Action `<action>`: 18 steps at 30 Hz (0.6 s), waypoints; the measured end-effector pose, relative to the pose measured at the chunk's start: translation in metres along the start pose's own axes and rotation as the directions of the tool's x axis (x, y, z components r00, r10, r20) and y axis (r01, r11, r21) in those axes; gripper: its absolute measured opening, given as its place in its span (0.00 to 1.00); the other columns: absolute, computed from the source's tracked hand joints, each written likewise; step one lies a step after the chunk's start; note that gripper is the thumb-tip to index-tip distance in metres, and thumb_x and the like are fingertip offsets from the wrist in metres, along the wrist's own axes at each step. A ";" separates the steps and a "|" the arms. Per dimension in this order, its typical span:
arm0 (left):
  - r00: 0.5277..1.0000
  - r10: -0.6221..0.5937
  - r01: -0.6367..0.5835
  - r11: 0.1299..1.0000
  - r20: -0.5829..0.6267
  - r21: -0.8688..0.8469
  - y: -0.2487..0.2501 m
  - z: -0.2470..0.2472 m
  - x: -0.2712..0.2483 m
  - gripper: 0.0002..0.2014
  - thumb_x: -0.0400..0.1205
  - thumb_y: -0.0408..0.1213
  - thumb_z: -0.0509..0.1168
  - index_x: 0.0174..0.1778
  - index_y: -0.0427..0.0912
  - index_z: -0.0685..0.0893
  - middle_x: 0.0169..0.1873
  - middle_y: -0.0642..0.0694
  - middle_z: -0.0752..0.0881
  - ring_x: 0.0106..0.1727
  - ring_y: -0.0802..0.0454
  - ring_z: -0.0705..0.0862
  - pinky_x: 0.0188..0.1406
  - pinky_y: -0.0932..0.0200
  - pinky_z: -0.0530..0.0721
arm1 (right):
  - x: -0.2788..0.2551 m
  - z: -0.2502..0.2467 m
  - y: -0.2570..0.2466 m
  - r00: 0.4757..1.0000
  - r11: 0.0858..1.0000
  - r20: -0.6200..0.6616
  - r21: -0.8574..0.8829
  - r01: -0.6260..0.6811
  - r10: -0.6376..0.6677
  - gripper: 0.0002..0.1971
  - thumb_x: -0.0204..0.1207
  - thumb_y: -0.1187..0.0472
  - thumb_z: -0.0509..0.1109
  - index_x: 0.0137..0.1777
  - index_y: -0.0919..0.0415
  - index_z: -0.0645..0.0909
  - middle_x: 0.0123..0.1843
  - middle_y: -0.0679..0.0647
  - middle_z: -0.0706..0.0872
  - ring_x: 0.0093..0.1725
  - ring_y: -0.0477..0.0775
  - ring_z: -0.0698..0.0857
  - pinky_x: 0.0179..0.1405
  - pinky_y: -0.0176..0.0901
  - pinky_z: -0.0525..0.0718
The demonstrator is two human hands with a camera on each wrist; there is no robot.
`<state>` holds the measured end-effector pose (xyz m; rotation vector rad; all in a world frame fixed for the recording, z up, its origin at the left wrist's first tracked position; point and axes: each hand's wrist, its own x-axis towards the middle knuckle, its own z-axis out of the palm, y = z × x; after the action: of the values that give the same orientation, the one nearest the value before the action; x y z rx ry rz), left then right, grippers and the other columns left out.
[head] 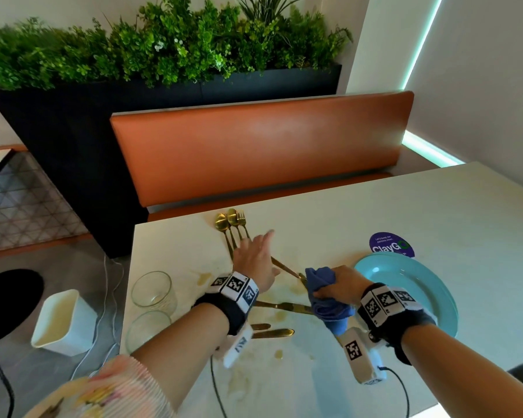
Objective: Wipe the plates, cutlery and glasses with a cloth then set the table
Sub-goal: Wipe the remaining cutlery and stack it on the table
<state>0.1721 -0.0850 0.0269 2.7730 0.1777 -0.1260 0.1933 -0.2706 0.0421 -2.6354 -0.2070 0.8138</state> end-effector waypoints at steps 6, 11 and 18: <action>0.960 0.187 -0.244 0.922 0.207 0.301 -0.011 -0.012 0.000 0.14 0.87 0.40 0.54 0.65 0.52 0.81 0.60 0.47 0.83 0.61 0.47 0.69 0.64 0.46 0.64 | 0.003 -0.018 0.007 0.999 0.999 -0.037 -0.039 0.028 -0.029 0.21 0.68 0.52 0.76 0.56 0.66 0.83 0.48 0.58 0.85 0.46 0.56 0.81 0.50 0.44 0.80; 0.939 0.117 -0.172 0.974 0.325 0.148 -0.009 -0.010 -0.005 0.14 0.87 0.43 0.54 0.57 0.52 0.86 0.53 0.51 0.87 0.64 0.49 0.72 0.63 0.48 0.62 | 0.005 -0.033 0.016 0.991 0.998 -0.130 -0.051 0.034 -0.041 0.23 0.66 0.52 0.78 0.57 0.64 0.83 0.55 0.60 0.87 0.56 0.60 0.85 0.60 0.50 0.83; 0.923 -0.161 0.257 0.934 0.349 -0.248 -0.025 -0.005 -0.011 0.12 0.85 0.42 0.59 0.55 0.45 0.88 0.51 0.53 0.90 0.57 0.56 0.81 0.67 0.59 0.69 | 0.012 -0.044 0.042 0.888 0.924 -0.382 0.367 -0.107 0.255 0.22 0.73 0.45 0.70 0.43 0.68 0.79 0.42 0.63 0.82 0.37 0.59 0.79 0.37 0.46 0.76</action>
<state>0.1583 -0.0615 0.0243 2.3913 0.3772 -0.5617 0.2297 -0.3194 0.0532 -2.4446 0.2829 0.2724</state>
